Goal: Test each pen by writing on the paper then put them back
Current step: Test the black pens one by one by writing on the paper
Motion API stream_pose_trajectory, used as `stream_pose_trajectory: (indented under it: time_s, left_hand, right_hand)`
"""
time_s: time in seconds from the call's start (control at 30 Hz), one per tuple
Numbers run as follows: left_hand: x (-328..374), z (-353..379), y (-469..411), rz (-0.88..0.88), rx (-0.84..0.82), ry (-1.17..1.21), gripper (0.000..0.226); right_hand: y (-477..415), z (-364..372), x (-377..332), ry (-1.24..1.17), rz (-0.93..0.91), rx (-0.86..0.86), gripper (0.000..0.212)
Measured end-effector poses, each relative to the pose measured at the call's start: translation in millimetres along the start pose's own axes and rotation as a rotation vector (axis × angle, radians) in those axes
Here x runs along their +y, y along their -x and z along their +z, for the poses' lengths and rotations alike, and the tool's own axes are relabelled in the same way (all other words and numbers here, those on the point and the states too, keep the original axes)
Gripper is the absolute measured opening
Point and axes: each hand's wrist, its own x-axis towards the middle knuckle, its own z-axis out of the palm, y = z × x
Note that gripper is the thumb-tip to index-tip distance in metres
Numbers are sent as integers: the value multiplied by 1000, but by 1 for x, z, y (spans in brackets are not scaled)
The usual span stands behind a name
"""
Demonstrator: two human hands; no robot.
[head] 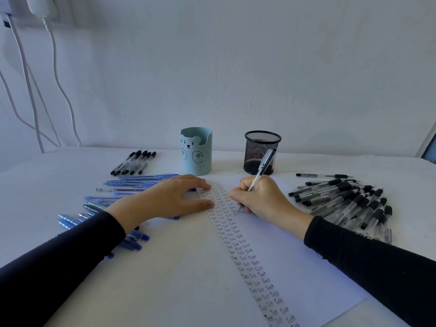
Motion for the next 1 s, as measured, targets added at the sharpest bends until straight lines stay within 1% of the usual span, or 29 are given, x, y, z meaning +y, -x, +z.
stream_pose_trajectory:
  time_s: [0.13, 0.23, 0.43, 0.53, 0.63, 0.7, 0.73, 0.77, 0.83, 0.87, 0.93, 1.0]
  left_hand:
    - [-1, 1, 0, 5, 2, 7, 67]
    - [-1, 0, 0, 0, -6, 2, 69]
    - [1, -1, 0, -2, -17, -9, 71]
    - [0, 0, 0, -3, -16, -4, 69]
    - [0, 0, 1, 1, -15, -1, 72]
    - [0, -1, 1, 1, -13, 5, 79]
    - [0, -1, 2, 3, -11, 4, 83]
    - [0, -1, 2, 5, -10, 2, 85]
    - [1, -1, 2, 6, -13, 4, 79]
    - [2, -1, 2, 5, -14, 5, 76]
    - [0, -2, 2, 3, -27, 13, 78]
    - [-1, -4, 3, 6, -40, 38, 91]
  right_hand:
    - [0, 0, 0, 11, -5, -7, 36]
    - [-1, 0, 2, 12, -7, -6, 35]
    - [-2, -1, 3, -29, -18, 15, 41]
    - [-5, -8, 1, 1, -49, 20, 45]
    - [-13, -22, -6, 15, -92, 13, 36]
    - [-16, -32, -12, 93, -122, -31, 30]
    - [-16, -36, -13, 182, -158, -40, 28]
    - [-15, -39, -13, 311, -218, -27, 31]
    - [-14, -44, -12, 611, -395, 21, 42]
    - [-14, -45, -9, 673, -486, 14, 41]
    - [-19, -43, 0, 634, -575, -63, 33]
    - [-24, -39, 10, 587, -539, -134, 36]
